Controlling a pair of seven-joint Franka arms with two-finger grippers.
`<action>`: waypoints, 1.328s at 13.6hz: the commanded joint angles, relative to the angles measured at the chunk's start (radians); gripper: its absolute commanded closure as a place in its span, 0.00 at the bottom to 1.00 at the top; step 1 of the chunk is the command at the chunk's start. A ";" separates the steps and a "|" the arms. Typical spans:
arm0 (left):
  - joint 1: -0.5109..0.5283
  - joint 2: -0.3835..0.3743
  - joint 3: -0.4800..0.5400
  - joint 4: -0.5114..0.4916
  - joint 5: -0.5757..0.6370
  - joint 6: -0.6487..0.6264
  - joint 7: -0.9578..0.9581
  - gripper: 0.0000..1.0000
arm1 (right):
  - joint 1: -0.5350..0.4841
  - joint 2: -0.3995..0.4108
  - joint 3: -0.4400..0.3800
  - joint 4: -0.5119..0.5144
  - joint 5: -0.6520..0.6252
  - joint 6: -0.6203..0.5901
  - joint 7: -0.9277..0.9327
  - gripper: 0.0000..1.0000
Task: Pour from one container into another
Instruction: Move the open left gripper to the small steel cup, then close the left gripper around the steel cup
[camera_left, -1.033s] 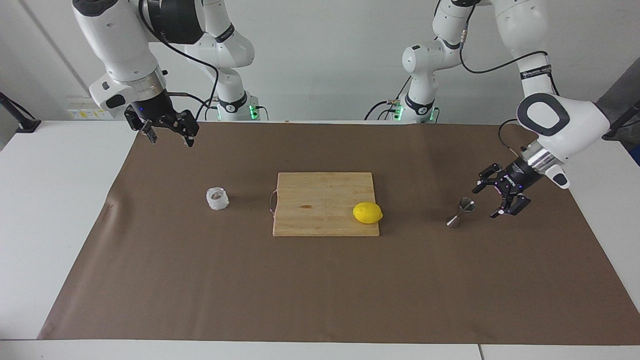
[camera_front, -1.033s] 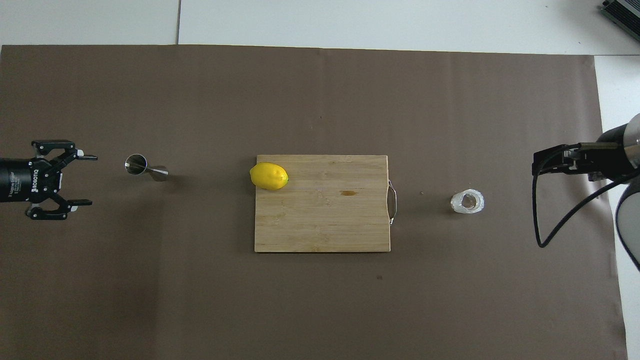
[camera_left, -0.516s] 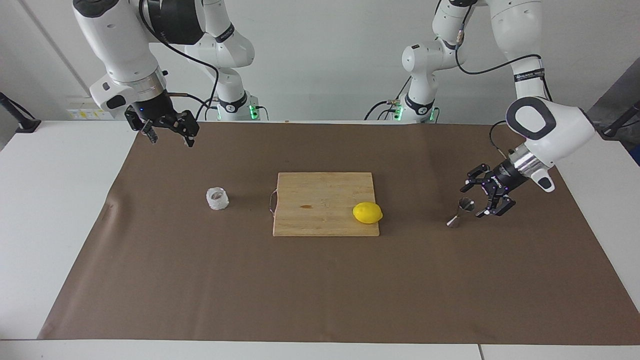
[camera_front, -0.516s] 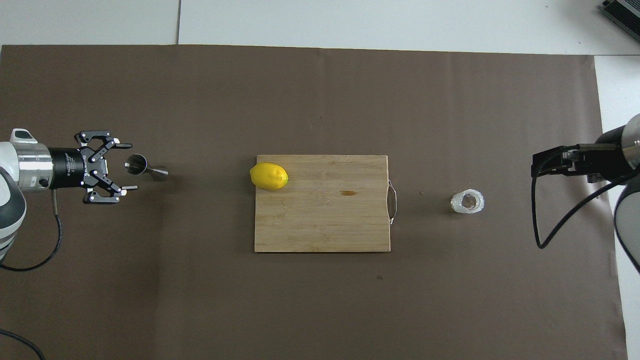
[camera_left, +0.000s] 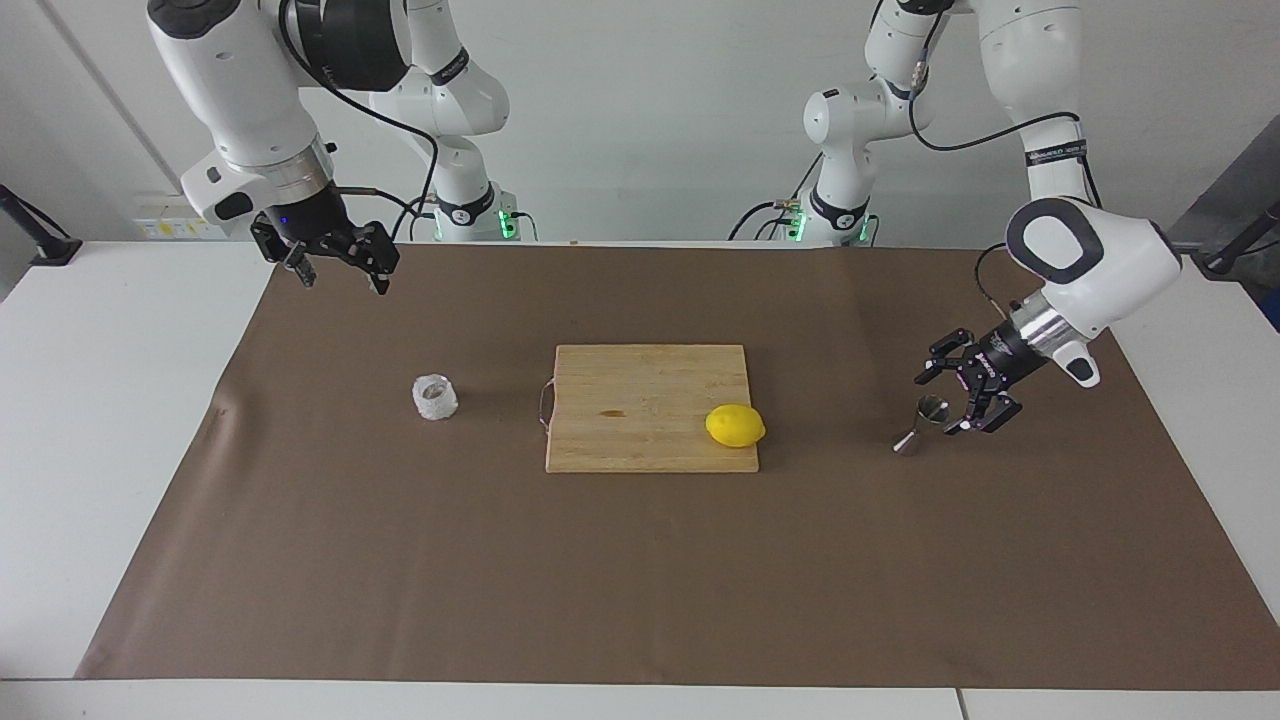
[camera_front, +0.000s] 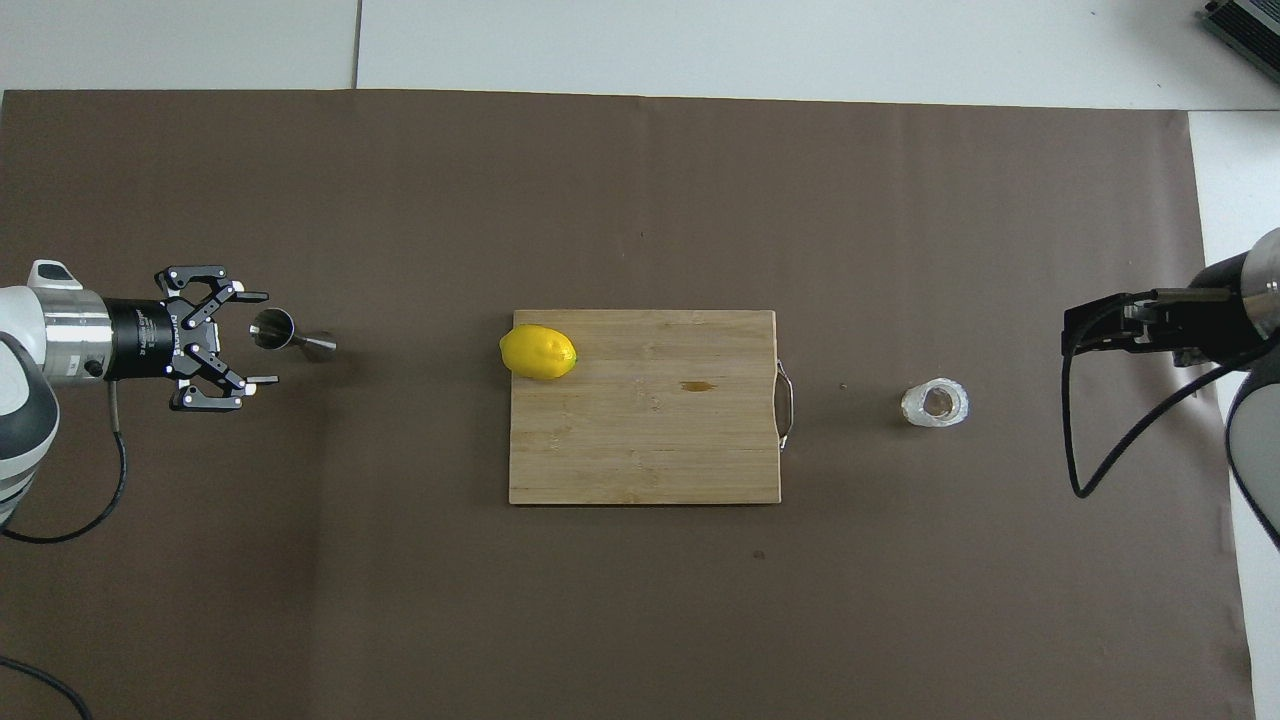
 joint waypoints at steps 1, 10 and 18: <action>-0.024 -0.005 0.008 -0.013 0.016 0.019 0.000 0.00 | -0.007 -0.018 0.003 -0.018 0.004 -0.008 0.021 0.00; -0.024 -0.008 0.010 -0.041 0.016 0.056 0.020 0.01 | -0.007 -0.018 0.003 -0.018 0.004 -0.006 0.024 0.00; -0.026 -0.005 0.008 -0.027 0.016 0.062 0.012 0.05 | -0.007 -0.018 0.003 -0.018 0.004 -0.008 0.021 0.00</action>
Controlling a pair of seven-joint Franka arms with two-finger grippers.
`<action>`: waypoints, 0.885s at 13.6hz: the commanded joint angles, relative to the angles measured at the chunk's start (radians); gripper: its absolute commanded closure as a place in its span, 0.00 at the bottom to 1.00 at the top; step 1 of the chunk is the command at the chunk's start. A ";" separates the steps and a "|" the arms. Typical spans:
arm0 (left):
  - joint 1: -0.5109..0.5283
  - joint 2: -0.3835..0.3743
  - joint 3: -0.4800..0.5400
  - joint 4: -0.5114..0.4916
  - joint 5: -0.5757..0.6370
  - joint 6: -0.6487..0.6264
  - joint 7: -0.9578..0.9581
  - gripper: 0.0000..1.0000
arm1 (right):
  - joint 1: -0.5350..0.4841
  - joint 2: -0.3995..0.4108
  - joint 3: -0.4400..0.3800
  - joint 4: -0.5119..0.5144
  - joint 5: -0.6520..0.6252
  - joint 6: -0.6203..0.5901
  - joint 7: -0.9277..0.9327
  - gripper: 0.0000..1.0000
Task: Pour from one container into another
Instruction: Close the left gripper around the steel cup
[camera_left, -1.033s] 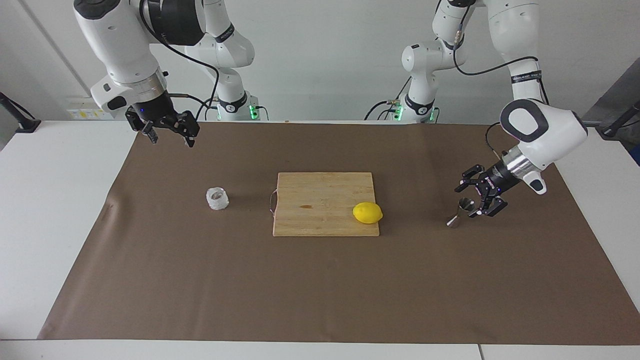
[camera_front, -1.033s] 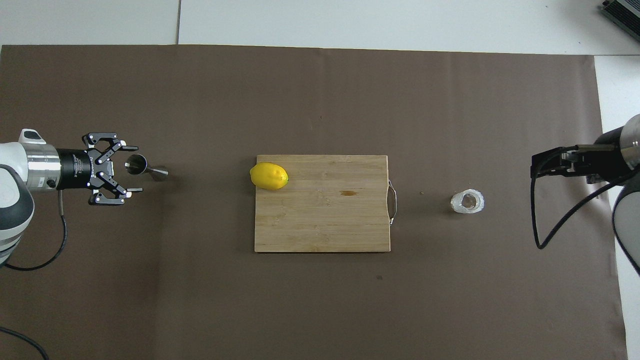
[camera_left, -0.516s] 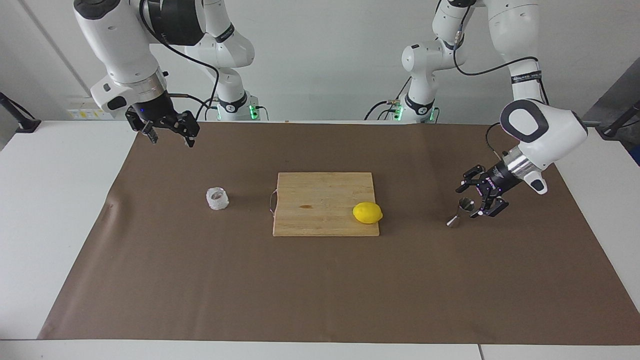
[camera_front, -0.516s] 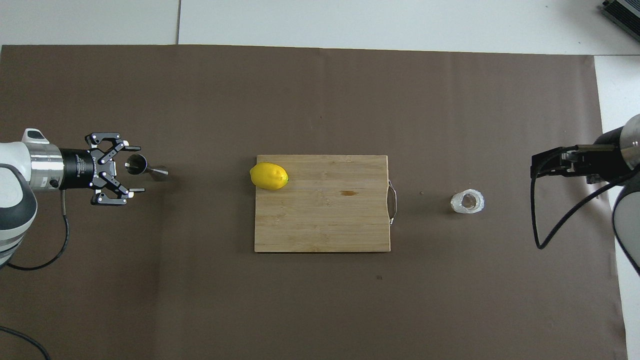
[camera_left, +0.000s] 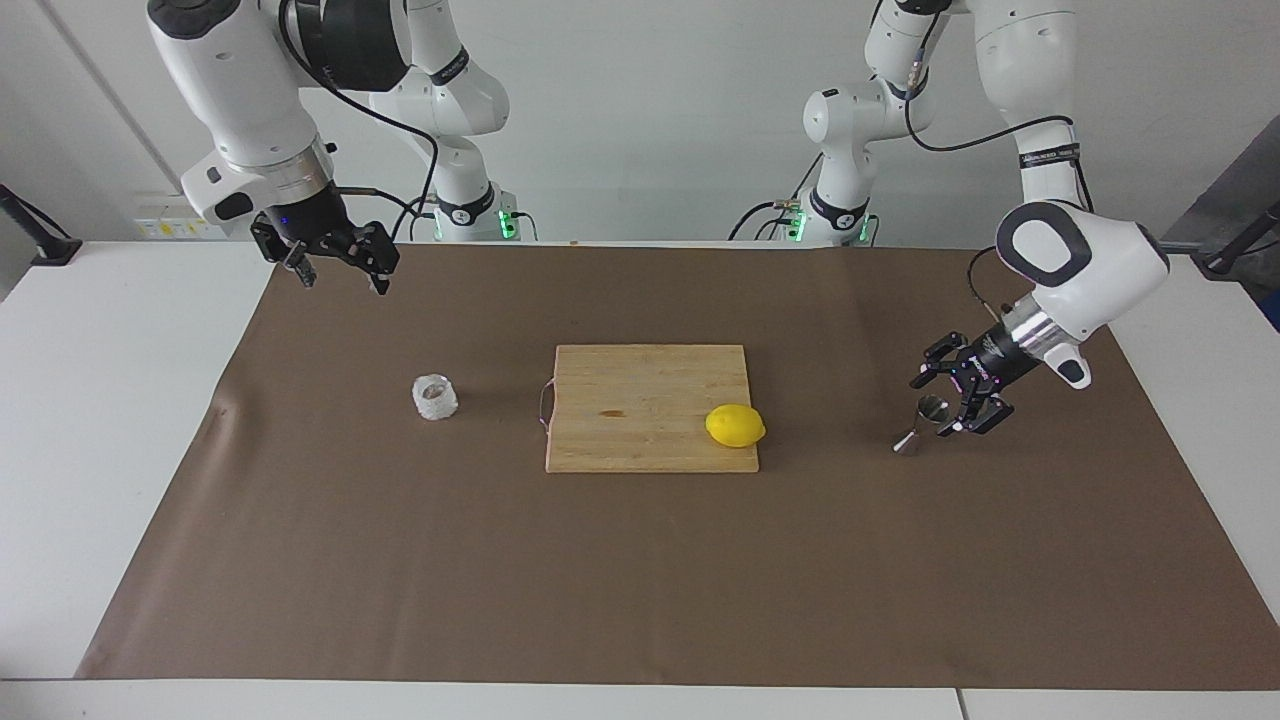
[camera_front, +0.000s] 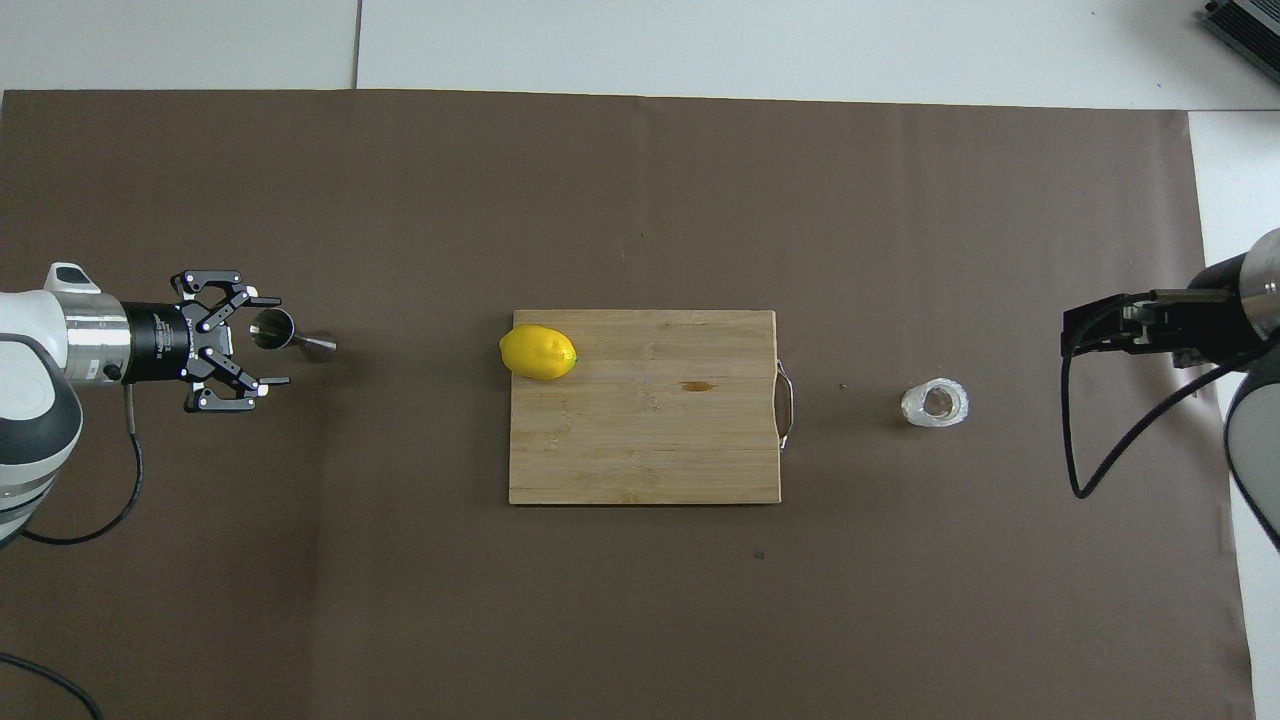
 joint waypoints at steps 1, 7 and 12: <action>-0.013 -0.004 0.006 -0.004 0.013 0.022 0.000 0.05 | -0.007 -0.018 0.003 -0.018 0.003 -0.007 0.022 0.00; -0.021 0.000 0.004 0.012 0.005 0.048 -0.017 0.10 | -0.005 -0.020 0.003 -0.018 0.003 -0.009 0.022 0.00; -0.031 0.006 0.004 0.012 0.005 0.073 -0.036 0.16 | -0.005 -0.020 0.003 -0.018 0.003 -0.007 0.024 0.00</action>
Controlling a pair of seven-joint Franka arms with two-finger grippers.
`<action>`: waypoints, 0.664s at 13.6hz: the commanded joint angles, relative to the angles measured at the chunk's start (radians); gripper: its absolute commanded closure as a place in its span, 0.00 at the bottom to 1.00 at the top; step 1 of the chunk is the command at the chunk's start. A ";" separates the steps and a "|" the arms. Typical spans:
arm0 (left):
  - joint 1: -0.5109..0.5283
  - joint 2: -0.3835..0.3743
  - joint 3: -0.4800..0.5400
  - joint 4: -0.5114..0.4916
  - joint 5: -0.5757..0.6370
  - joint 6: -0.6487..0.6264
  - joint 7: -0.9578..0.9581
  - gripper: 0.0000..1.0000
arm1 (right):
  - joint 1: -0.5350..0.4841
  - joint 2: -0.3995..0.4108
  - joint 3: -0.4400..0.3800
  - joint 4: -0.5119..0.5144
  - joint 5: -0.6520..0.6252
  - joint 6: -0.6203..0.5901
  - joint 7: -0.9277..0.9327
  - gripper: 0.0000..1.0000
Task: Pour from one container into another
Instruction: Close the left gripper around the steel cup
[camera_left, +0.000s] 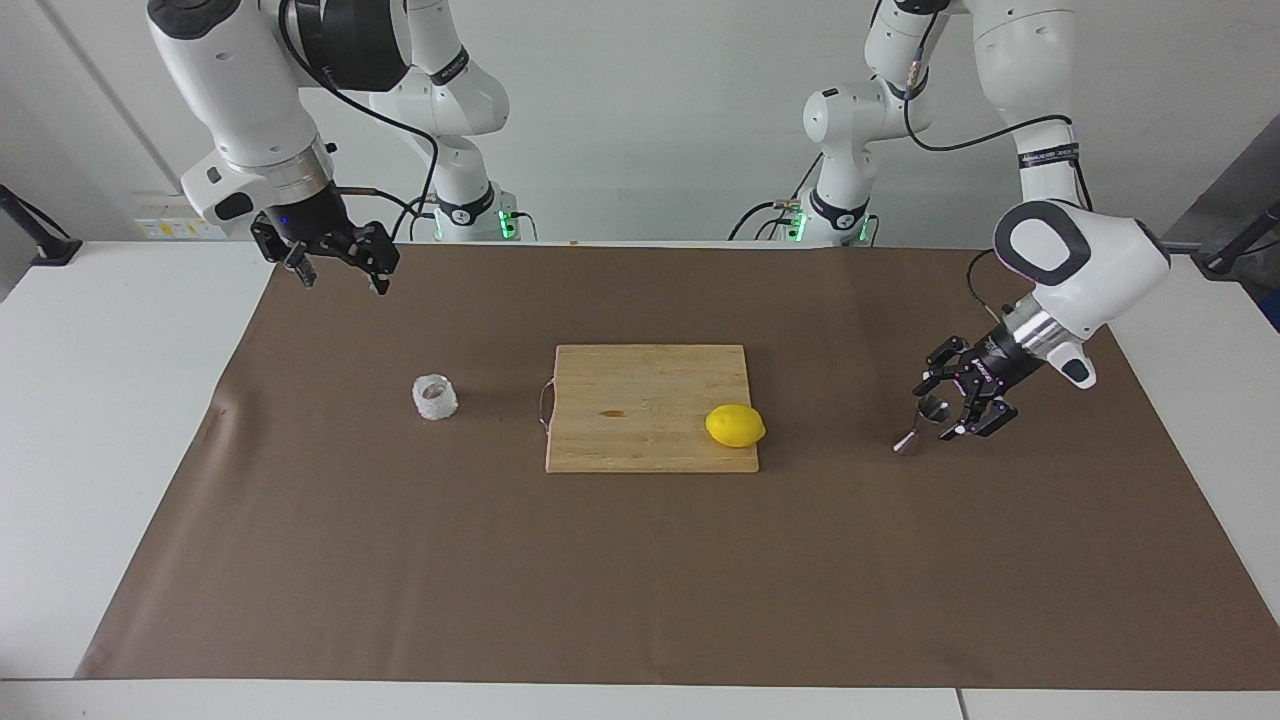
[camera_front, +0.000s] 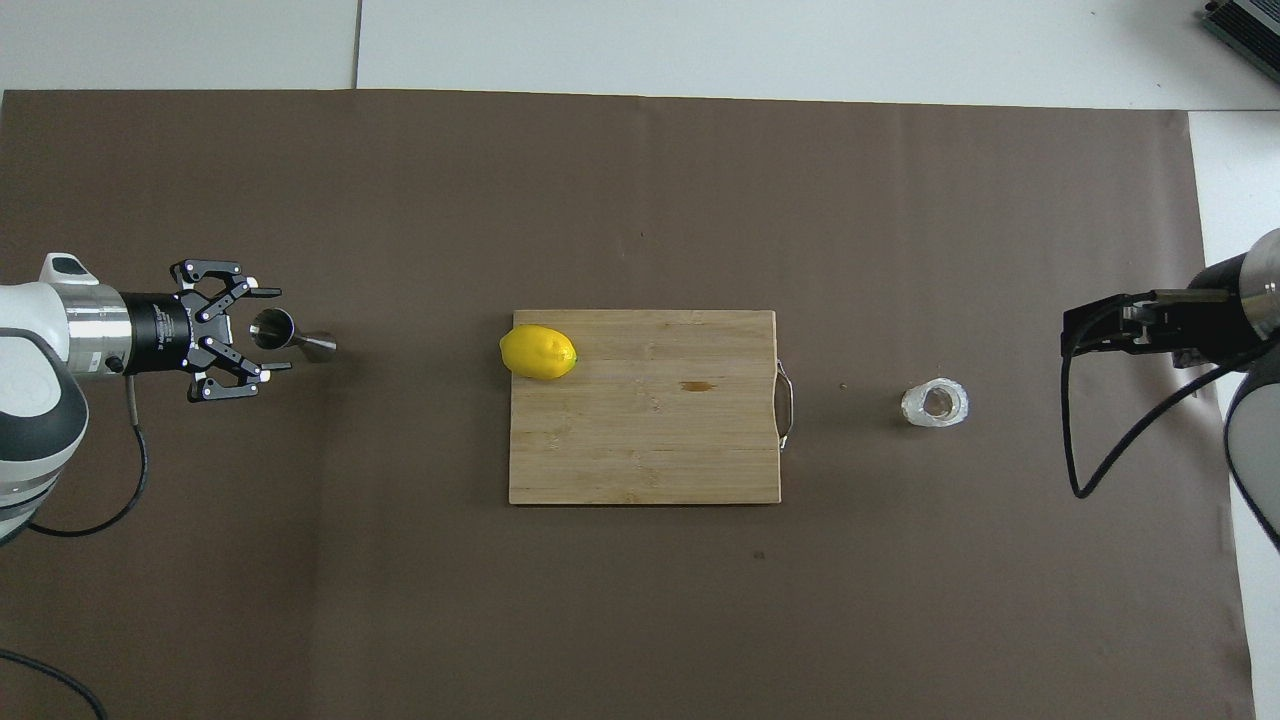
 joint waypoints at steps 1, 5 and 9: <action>-0.019 0.007 0.008 0.001 0.005 0.030 -0.028 0.19 | -0.005 -0.020 0.003 -0.016 0.003 -0.007 0.022 0.00; -0.019 0.007 0.009 0.002 0.010 0.013 -0.028 0.34 | -0.005 -0.020 0.003 -0.018 0.003 -0.009 0.022 0.00; -0.007 0.009 0.011 0.015 0.014 -0.016 -0.030 0.34 | -0.003 -0.020 0.003 -0.016 0.003 -0.007 0.024 0.00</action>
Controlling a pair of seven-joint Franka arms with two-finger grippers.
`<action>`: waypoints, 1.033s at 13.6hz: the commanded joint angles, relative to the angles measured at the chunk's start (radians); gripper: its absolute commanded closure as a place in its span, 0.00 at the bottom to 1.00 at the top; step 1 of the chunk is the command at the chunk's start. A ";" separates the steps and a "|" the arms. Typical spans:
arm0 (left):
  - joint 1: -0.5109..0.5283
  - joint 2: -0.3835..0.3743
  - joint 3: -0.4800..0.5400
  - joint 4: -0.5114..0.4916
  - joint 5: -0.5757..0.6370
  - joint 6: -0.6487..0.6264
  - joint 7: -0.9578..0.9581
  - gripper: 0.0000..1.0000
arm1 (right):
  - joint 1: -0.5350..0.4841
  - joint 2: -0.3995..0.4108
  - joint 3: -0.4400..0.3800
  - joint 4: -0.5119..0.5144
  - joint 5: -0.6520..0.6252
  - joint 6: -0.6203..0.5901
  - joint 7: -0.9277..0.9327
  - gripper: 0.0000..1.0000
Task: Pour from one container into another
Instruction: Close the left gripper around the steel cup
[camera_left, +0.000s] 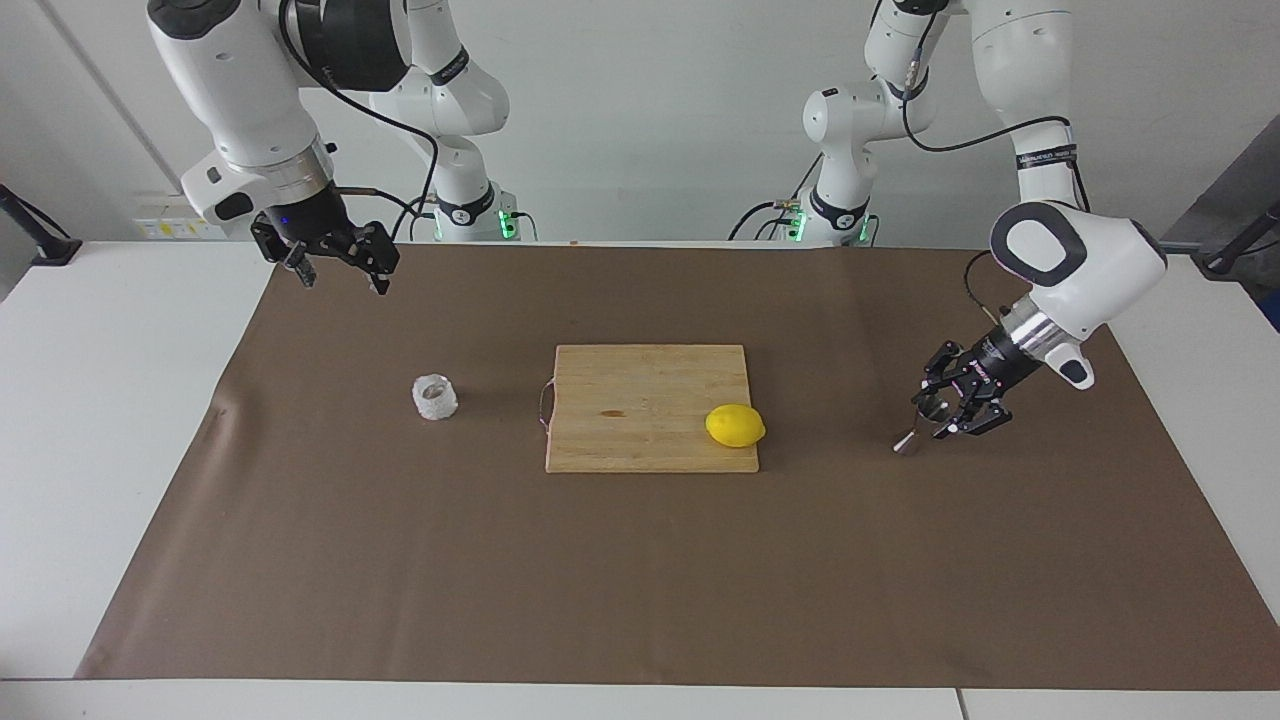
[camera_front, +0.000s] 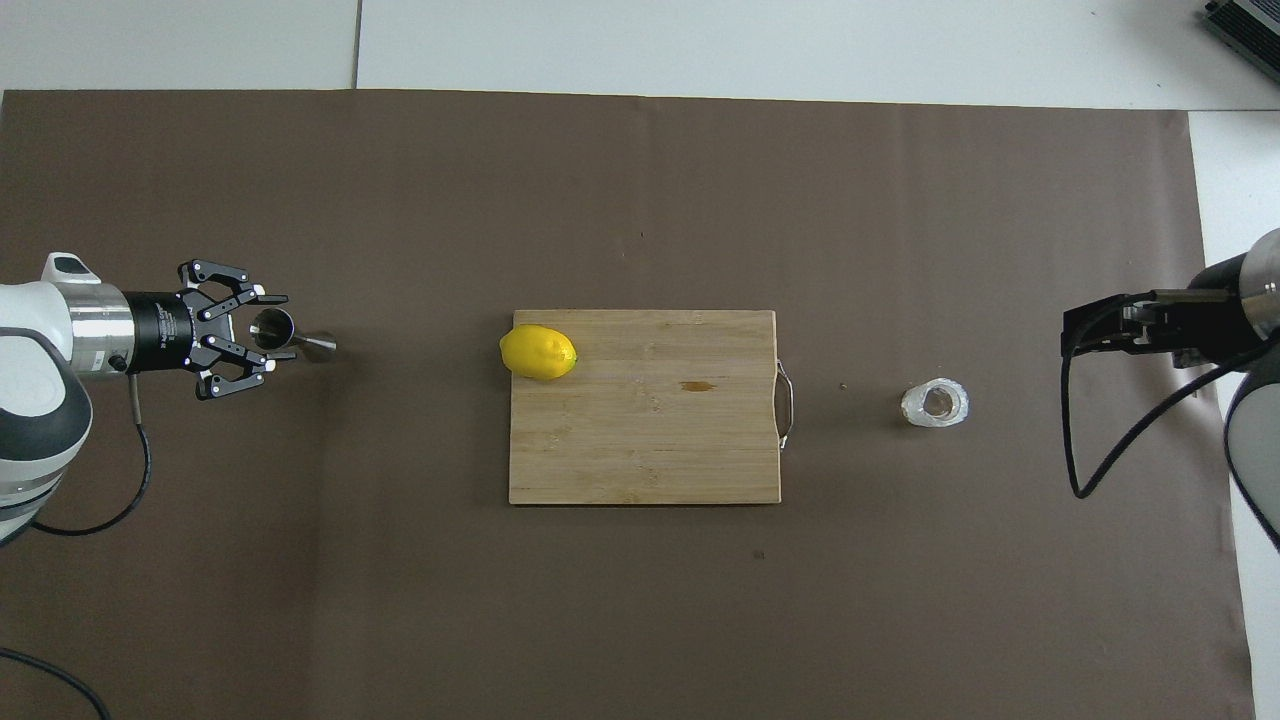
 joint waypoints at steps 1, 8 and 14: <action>0.000 0.007 0.008 0.015 0.016 -0.029 -0.021 0.34 | -0.005 -0.020 0.003 -0.018 0.003 -0.007 0.024 0.00; -0.001 0.007 0.008 0.018 0.022 -0.028 -0.019 0.81 | -0.005 -0.020 0.003 -0.016 0.003 -0.007 0.024 0.00; -0.001 0.010 0.008 0.037 0.026 -0.042 -0.021 1.00 | -0.002 -0.018 0.003 -0.015 0.003 -0.002 0.027 0.00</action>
